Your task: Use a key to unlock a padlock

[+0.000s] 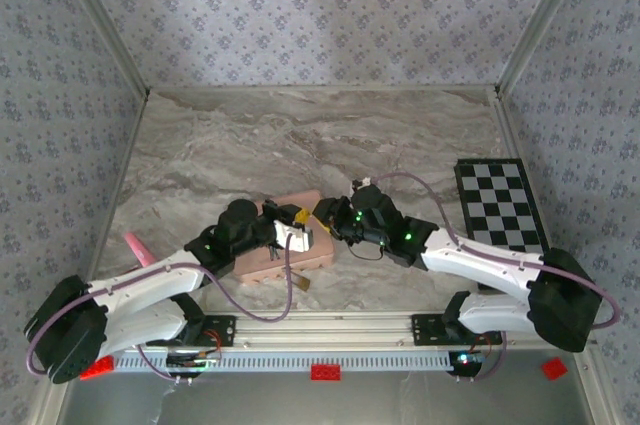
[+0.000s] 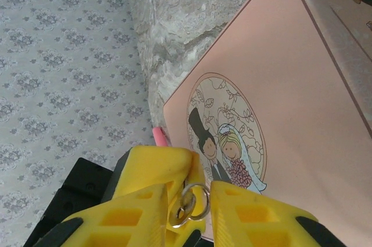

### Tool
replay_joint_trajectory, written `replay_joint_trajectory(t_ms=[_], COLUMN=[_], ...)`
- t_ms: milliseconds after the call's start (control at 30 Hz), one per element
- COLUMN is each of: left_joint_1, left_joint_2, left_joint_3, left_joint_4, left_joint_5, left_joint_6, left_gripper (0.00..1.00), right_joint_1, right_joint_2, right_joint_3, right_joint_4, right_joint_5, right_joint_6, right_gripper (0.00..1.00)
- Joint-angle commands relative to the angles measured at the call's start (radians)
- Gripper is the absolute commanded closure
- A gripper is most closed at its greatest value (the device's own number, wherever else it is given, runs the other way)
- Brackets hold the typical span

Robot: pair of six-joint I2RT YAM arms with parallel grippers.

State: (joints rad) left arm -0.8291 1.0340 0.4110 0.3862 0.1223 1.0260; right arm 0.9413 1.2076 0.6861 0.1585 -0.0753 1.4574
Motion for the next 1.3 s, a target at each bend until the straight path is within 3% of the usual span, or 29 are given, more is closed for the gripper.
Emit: replay_joint_trajectory(t_ms=[0, 600, 833, 933, 1100, 1267], left_joint_1=[-0.013, -0.026, -0.023, -0.014, 0.012, 0.069], left_joint_2=[0.01, 0.015, -0.011, -0.057, -0.181, -0.313], left_joint_3=[0.039, 0.035, 0.015, 0.017, 0.029, 0.105], left_joint_4=[-0.006, 0.002, 0.06, 0.057, 0.027, -0.19], left_joint_5=[0.0, -0.01, -0.004, 0.015, 0.007, -0.172], left_joint_6=[0.021, 0.019, -0.073, -0.192, -0.512, -0.986], left_gripper=[1.0, 1.0, 0.72, 0.65, 0.65, 0.62], right_joint_1=[0.004, -0.01, -0.036, -0.084, -0.169, -0.2], right_joint_2=[0.014, -0.027, -0.052, -0.067, -0.093, -0.15], right_joint_3=[0.024, 0.01, 0.008, 0.003, -0.015, -0.073], right_joint_4=[0.026, -0.028, -0.043, -0.033, 0.041, 0.088], right_joint_5=[-0.02, 0.02, 0.013, -0.041, -0.186, -0.255], right_joint_6=[0.02, -0.007, -0.072, -0.164, -0.417, -0.663], right_gripper=[0.75, 0.94, 1.0, 1.0, 1.0, 1.0])
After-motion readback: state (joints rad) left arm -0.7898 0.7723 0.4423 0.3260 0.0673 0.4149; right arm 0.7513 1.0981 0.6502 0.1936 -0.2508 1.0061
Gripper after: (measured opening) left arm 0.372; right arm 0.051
